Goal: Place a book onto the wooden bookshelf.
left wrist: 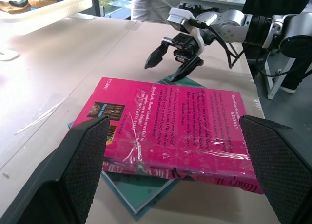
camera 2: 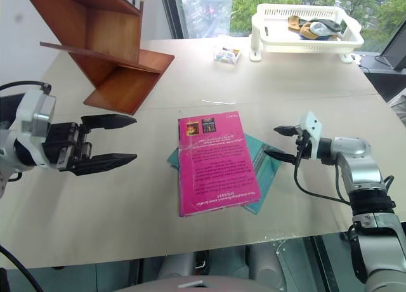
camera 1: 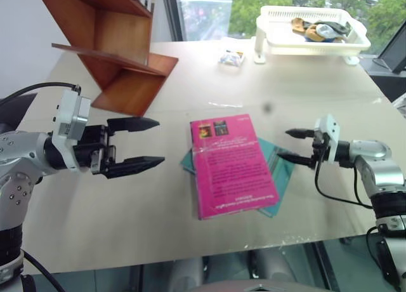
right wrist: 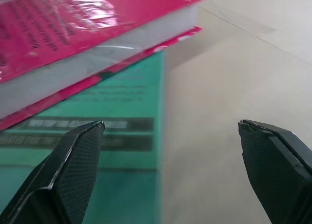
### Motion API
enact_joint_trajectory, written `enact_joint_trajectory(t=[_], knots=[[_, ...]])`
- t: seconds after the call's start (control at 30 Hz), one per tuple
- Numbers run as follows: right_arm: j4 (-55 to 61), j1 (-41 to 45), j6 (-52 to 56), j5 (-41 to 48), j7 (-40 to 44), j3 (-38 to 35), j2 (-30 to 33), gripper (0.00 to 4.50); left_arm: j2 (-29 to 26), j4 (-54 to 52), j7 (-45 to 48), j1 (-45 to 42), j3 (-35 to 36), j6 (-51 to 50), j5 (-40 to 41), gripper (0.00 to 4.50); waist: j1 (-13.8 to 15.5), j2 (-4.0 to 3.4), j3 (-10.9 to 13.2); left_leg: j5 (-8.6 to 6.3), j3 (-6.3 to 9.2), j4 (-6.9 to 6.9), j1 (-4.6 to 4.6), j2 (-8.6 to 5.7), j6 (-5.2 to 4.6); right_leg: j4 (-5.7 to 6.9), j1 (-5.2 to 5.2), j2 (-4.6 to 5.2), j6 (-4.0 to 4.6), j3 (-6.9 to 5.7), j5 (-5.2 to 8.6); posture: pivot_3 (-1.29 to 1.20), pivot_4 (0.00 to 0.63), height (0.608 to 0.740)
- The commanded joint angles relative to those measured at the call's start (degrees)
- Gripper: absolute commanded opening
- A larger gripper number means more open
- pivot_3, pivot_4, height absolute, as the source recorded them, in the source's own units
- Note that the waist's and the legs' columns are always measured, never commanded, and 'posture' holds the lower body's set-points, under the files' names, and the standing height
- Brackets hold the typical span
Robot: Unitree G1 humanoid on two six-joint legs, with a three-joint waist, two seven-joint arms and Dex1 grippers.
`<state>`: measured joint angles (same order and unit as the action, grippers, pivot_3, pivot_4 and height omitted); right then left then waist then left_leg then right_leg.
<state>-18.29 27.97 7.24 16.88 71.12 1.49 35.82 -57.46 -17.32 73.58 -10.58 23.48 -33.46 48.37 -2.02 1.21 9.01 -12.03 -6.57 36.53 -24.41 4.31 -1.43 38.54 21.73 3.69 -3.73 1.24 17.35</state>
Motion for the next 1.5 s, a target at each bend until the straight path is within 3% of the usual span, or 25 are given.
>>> enact_joint_trajectory(t=[0.03,0.23,0.53,1.5], knots=[[6.25,0.18,-0.17,-0.12,1.51,1.73,0.5,4.5,-0.44,-0.48,0.73,0.01,0.12,1.24,-0.66,4.47,-0.03,-0.01,0.01,0.0,0.0,0.0,-0.01,0.0,0.0,0.0,0.01,0.0,0.0,0.0,0.0,0.0,0.15,0.74],[9.96,1.73,2.78,0.69,3.38,5.52,-1.13,4.5,-0.12,-0.3,0.56,0.1,-0.12,1.79,-1.27,4.47,0.09,0.0,0.01,0.01,0.03,0.1,-0.14,0.0,0.01,-0.01,0.01,0.0,0.0,-0.16,0.0,0.0,0.15,0.74],[4.44,7.32,1.37,-1.16,3.63,9.07,-6.31,4.5,0.13,-1.68,-0.22,2.6,1.12,2.06,-1.31,4.47,0.08,0.0,0.02,0.01,0.12,0.21,-0.23,0.0,0.01,0.0,0.01,0.0,0.0,-0.26,0.0,0.0,0.15,0.74],[-5.46,12.73,-6.05,-5.67,3.21,10.0,-12.88,4.5,0.33,-2.19,-1.17,4.82,1.32,2.3,-1.67,4.47,-0.03,0.0,0.03,0.02,0.16,0.31,-0.28,0.01,0.02,0.08,0.01,0.01,0.0,-0.33,0.0,0.0,0.15,0.74]])
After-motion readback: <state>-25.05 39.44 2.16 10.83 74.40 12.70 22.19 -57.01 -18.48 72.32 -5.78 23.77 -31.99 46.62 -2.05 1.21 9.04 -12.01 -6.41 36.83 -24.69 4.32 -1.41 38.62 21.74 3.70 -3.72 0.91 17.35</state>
